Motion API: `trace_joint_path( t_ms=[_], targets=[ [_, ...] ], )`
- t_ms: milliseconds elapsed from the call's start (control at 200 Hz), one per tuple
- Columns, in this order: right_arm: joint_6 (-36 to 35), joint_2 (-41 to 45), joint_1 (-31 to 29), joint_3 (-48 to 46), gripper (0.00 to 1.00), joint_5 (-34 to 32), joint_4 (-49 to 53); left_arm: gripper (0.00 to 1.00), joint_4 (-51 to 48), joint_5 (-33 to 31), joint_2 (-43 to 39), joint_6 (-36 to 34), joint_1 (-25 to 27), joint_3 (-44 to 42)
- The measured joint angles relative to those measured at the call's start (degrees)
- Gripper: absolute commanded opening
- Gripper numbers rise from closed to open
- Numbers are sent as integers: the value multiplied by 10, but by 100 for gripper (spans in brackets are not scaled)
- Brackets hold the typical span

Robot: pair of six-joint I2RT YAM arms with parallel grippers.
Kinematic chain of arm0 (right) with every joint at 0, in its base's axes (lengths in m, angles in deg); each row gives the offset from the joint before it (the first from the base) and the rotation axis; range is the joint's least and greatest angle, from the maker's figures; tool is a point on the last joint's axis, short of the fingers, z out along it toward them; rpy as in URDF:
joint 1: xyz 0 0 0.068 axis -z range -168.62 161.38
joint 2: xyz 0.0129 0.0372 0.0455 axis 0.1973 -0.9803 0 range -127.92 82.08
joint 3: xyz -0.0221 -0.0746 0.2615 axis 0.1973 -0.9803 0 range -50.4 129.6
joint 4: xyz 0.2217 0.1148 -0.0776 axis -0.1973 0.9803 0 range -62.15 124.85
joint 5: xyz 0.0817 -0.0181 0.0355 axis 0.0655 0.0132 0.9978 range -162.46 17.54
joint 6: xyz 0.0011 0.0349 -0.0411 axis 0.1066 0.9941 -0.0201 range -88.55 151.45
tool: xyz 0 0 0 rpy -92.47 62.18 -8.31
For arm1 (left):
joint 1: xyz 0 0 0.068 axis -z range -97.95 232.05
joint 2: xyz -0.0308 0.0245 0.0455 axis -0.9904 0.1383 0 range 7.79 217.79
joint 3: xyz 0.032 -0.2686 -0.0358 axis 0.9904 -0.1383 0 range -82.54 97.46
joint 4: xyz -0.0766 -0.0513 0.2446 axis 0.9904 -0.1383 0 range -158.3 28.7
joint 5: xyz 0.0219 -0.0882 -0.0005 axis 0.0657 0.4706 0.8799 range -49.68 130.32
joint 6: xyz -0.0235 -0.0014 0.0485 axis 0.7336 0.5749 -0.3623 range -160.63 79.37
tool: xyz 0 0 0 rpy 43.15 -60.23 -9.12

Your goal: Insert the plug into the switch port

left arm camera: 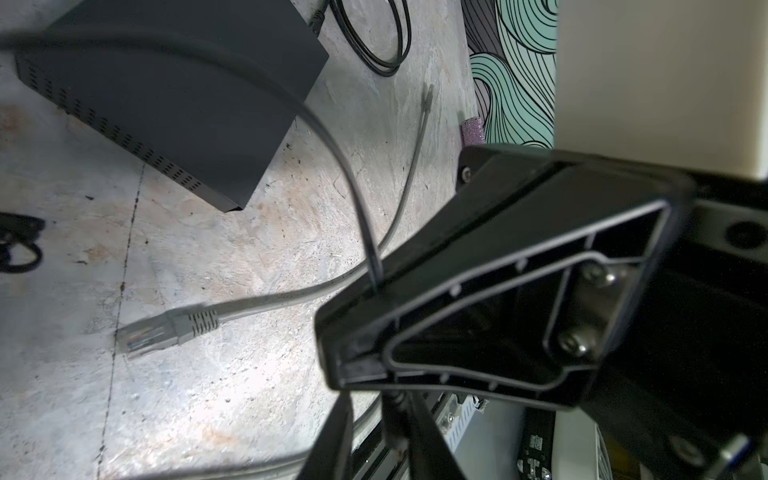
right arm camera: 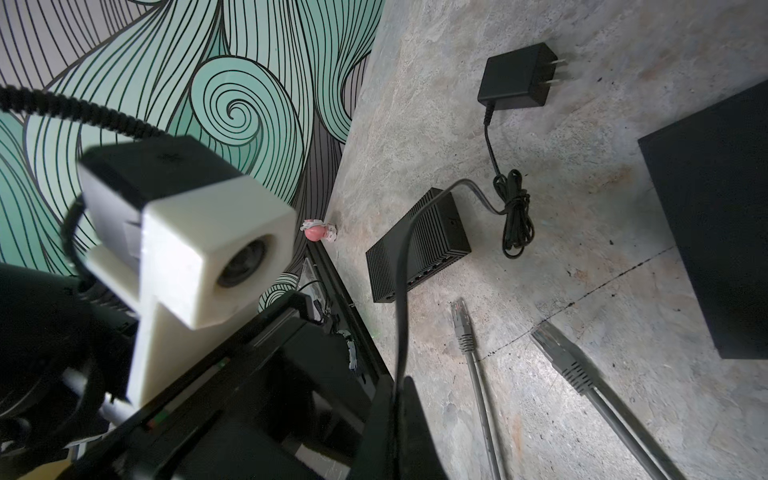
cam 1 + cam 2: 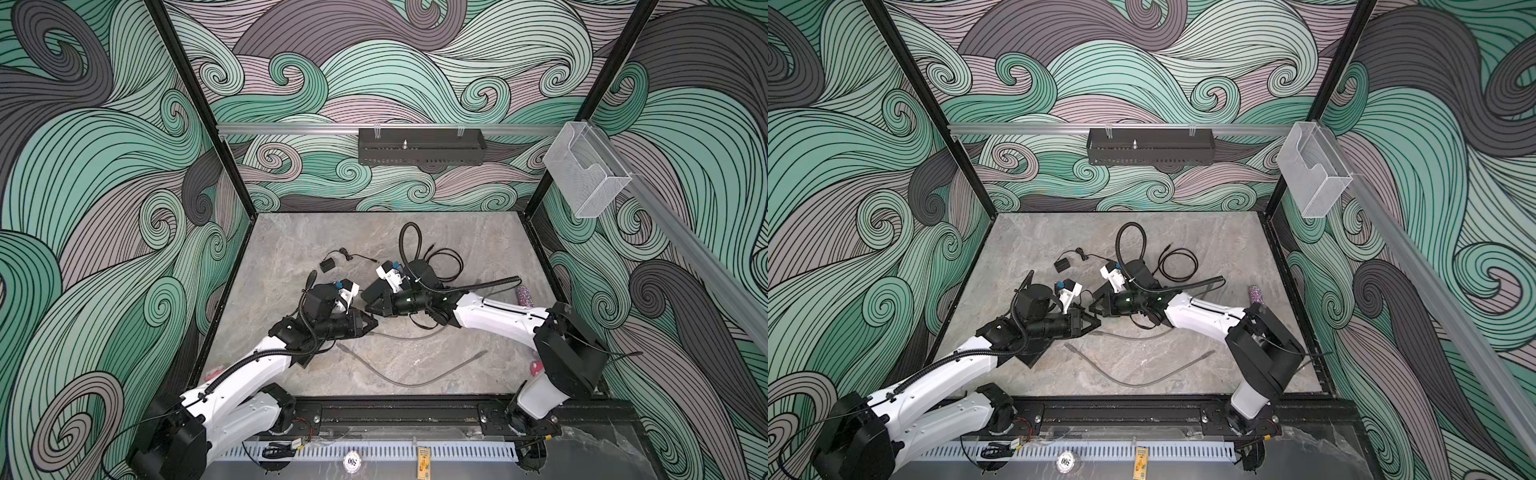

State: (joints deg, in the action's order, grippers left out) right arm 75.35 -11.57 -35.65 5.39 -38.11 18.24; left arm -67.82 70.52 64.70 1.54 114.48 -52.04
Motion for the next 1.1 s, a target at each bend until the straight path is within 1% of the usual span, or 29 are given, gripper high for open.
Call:
trace_joint_path(
  t_ms=[50, 145, 295, 400, 435, 490, 520, 545, 580, 665, 726, 836, 926, 991, 1101],
  targets=[
    [0, 0, 0, -2, 0, -1, -1, 19, 2, 0, 0, 0, 2, 0],
    [1, 0, -1, -3, 0, -1, -1, 13, 3, 1, 0, 2, 4, 0],
    [1, 0, -1, -4, 0, -1, -4, 9, 2, 0, 3, 4, 4, 0],
    [1, 0, -1, -5, 0, -2, -4, 3, 0, -1, 4, 3, 4, 0],
    [1, 1, -1, -6, 8, -3, -3, 3, -3, -1, 4, 1, 4, 0],
    [-2, 1, -1, -6, 24, -4, 0, 1, -19, -2, 4, -10, 4, 6],
    [-7, 2, -1, -6, 31, -7, 4, 0, -37, -5, 5, -21, 5, 15],
    [-9, 5, -1, -7, 35, -10, 9, 0, -58, -9, 7, -32, 5, 27],
    [-17, 9, -2, -7, 38, -13, 16, 0, -87, -17, 11, -46, 7, 49],
    [-41, 34, 0, -9, 42, -24, 38, 0, -166, -36, 31, -90, 9, 119],
    [-67, 69, 5, -11, 42, -37, 55, 0, -227, -46, 52, -129, 13, 179],
    [-130, 157, 17, -32, 41, -66, 96, 0, -330, -77, 101, -210, 14, 293],
    [-181, 221, 23, -58, 39, -89, 137, 0, -396, -102, 141, -268, 13, 364],
    [-215, 262, 23, -77, 38, -103, 164, 0, -429, -106, 166, -302, 13, 390],
    [-264, 328, 22, -112, 37, -123, 197, 0, -468, -86, 198, -346, 16, 395]
  ],
)
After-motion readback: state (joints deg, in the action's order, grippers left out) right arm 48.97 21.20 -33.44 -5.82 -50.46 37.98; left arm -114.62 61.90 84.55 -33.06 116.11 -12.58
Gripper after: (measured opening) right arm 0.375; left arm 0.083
